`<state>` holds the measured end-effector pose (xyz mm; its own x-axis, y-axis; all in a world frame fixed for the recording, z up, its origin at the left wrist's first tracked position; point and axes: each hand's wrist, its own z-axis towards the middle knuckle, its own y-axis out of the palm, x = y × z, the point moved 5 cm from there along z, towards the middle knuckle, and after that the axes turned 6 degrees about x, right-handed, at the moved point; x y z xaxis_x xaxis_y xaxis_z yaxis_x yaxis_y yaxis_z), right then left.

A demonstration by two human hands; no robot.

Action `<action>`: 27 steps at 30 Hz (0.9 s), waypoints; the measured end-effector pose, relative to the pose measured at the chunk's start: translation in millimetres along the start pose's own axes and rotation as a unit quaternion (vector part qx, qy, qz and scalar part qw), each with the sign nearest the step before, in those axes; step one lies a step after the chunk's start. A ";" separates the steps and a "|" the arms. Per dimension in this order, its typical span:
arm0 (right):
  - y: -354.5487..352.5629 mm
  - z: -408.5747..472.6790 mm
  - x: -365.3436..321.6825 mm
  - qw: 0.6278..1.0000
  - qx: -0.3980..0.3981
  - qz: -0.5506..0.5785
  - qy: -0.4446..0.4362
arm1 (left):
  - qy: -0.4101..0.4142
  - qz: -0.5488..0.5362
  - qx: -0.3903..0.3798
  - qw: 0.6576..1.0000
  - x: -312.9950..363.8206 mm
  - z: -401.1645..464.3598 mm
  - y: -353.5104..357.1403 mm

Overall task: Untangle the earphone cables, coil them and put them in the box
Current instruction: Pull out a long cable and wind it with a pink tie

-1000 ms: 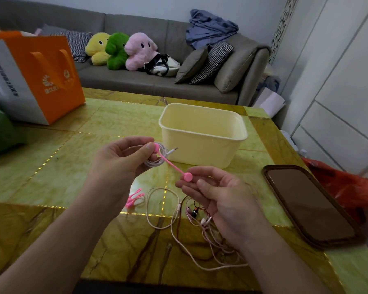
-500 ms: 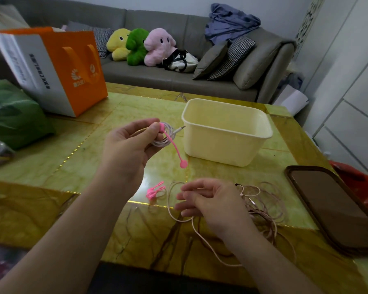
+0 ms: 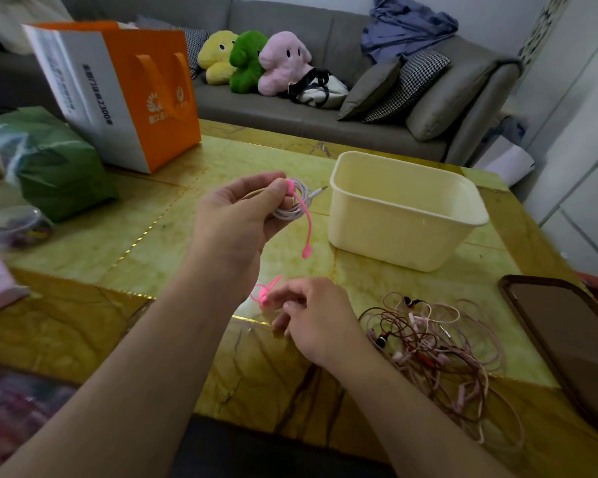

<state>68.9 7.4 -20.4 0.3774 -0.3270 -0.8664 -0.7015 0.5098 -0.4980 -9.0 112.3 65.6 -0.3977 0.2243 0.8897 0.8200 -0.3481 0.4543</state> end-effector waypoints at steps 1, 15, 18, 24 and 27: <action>0.8 2.1 -1.1 1.000 0.002 -0.015 -0.008 | 0.000 -0.001 0.001 1.000 0.4 0.7 -0.3; 7.7 9.0 -6.3 0.999 0.022 0.027 -0.006 | -0.002 -0.002 0.011 1.000 4.0 4.1 -6.2; 6.1 7.9 -4.5 0.999 0.036 0.023 -0.003 | -0.003 0.000 0.014 1.000 4.4 4.5 -6.4; 8.1 10.2 -1.9 0.995 0.063 -0.068 -0.040 | -0.004 -0.001 0.016 1.000 4.1 5.8 -8.3; 18.3 11.3 -1.0 0.996 0.037 -0.067 -0.054 | -0.002 -0.003 0.010 1.000 4.8 5.0 -6.7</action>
<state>62.6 26.0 -29.1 0.5300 -0.3097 -0.7894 -0.5965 0.5255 -0.6066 -14.3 120.3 66.6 -0.4004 0.2305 0.8869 0.8255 -0.3294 0.4583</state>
